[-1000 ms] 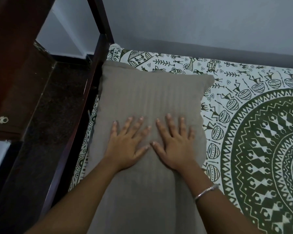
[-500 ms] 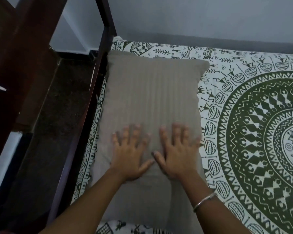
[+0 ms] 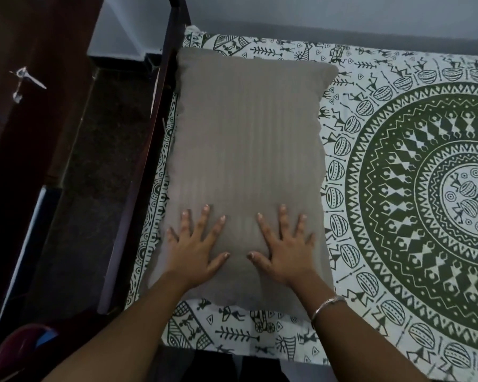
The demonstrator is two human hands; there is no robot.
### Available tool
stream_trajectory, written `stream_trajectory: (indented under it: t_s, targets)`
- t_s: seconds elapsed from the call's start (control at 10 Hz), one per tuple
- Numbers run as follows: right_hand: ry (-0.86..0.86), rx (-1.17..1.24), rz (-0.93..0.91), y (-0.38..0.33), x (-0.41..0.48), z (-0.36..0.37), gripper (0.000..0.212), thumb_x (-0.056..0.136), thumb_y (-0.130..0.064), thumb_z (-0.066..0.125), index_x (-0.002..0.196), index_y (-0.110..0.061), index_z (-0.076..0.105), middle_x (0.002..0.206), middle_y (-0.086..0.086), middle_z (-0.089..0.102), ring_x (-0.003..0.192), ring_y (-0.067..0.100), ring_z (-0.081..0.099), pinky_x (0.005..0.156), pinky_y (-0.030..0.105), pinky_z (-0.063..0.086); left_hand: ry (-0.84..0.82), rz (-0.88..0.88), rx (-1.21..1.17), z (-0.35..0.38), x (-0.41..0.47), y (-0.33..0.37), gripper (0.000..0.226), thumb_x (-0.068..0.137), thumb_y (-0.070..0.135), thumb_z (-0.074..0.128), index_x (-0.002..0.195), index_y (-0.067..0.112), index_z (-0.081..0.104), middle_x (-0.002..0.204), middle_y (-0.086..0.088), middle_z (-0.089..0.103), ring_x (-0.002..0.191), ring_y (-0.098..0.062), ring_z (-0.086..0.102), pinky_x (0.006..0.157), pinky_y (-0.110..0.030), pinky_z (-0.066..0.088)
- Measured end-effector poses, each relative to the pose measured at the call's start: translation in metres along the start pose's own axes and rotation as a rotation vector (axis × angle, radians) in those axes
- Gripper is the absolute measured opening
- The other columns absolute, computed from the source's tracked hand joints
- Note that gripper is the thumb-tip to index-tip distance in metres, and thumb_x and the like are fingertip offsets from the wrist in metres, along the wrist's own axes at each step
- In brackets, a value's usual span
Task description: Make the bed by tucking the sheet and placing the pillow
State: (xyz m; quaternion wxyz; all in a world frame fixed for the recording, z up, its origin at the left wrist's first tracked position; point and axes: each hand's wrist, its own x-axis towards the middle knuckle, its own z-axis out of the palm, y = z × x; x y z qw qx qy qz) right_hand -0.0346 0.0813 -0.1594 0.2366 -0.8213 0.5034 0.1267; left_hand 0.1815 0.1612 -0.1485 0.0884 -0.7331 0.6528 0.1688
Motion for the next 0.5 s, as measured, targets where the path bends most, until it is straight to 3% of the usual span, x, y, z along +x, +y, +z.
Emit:
stream_trajectory:
  t_s: [0.1, 0.2, 0.3, 0.4, 0.5]
  targets:
    - [-0.029, 0.128, 0.219, 0.001, -0.011, 0.006, 0.095, 0.069, -0.088, 0.020, 0.134, -0.047, -0.035, 0.151, 0.016, -0.032, 0.135, 0.058, -0.004, 0.103, 0.069, 0.016, -0.037, -0.126, -0.068, -0.002, -0.007, 0.007, 0.078, 0.084, 0.074, 0.022, 0.143, 0.044, -0.019, 0.156, -0.001, -0.023, 0.139, -0.049, -0.001, 0.102, -0.068, 0.021]
    - [-0.047, 0.016, 0.020, -0.003, -0.025, 0.007, 0.104, 0.071, -0.082, 0.036, 0.136, -0.044, -0.035, 0.146, 0.017, -0.040, 0.134, 0.058, -0.013, 0.103, 0.072, 0.010, -0.043, -0.052, 0.024, -0.004, -0.015, 0.017, 0.084, 0.082, 0.074, 0.023, 0.145, 0.037, -0.019, 0.156, -0.010, -0.021, 0.138, -0.052, 0.002, 0.101, -0.068, 0.018]
    - [-0.163, -0.031, -0.033, 0.008, -0.039, 0.006, 0.109, 0.075, -0.067, 0.059, 0.128, -0.057, -0.035, 0.144, 0.008, -0.045, 0.135, 0.058, -0.007, 0.105, 0.069, 0.020, -0.147, -0.038, 0.043, 0.001, -0.026, 0.025, 0.091, 0.083, 0.070, 0.035, 0.136, 0.044, -0.033, 0.150, -0.002, -0.036, 0.138, -0.051, -0.006, 0.101, -0.067, 0.022]
    - [-0.235, 0.063, 0.066, 0.021, -0.050, -0.004, 0.104, 0.084, -0.051, 0.060, 0.121, -0.063, -0.037, 0.151, 0.021, -0.030, 0.135, 0.052, 0.020, 0.109, 0.055, 0.030, -0.191, -0.095, 0.068, -0.011, -0.027, 0.037, 0.094, 0.085, 0.055, 0.047, 0.141, 0.038, -0.027, 0.154, -0.007, -0.025, 0.138, -0.049, 0.002, 0.103, -0.061, 0.027]
    - [-0.210, 0.099, 0.101, 0.024, -0.062, -0.022, 0.092, 0.089, -0.042, 0.054, 0.136, -0.053, -0.026, 0.155, 0.023, -0.011, 0.132, 0.048, 0.029, 0.107, 0.051, 0.033, -0.179, -0.103, 0.118, -0.029, -0.032, 0.059, 0.086, 0.087, 0.047, 0.049, 0.149, 0.025, -0.005, 0.156, -0.013, -0.014, 0.141, -0.041, 0.008, 0.106, -0.053, 0.026]
